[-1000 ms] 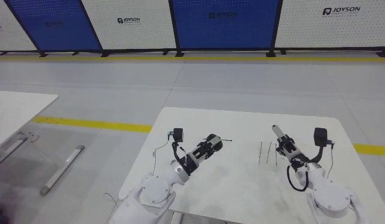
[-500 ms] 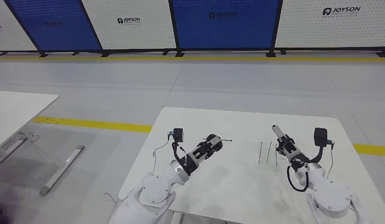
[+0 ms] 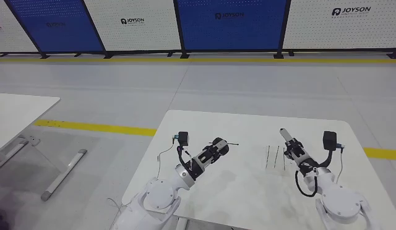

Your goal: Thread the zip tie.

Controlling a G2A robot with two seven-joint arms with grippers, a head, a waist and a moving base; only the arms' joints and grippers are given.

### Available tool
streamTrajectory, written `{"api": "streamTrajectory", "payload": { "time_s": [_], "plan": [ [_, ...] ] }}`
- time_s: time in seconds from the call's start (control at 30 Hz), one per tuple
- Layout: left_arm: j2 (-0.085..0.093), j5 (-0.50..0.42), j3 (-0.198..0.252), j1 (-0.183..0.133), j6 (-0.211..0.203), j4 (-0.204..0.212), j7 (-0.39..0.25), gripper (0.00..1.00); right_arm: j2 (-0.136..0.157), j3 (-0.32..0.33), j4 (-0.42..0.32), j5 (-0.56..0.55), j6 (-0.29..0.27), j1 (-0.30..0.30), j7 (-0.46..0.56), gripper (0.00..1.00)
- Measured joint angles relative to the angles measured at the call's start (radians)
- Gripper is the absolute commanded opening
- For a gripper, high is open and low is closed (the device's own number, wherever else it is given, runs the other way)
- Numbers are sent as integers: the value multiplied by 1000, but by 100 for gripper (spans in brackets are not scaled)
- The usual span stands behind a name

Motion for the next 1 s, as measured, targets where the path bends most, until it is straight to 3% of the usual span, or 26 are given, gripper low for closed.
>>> {"api": "streamTrajectory", "payload": {
  "time_s": [0.2,0.33,0.47,0.9,1.0],
  "plan": [
    [0,0,0,0,0,0,0,0,17,44,-2,-59,6,37,165,100],
    [0,0,0,0,0,0,0,0,36,44,14,-184,-8,107,366,100],
    [0,0,0,0,0,0,0,0,46,1,74,-323,0,193,539,100],
    [0,0,0,0,0,0,0,0,46,-3,88,-331,9,206,552,100],
    [0,0,0,0,0,0,0,0,47,-8,102,-318,-10,210,568,100]
  ]
}}
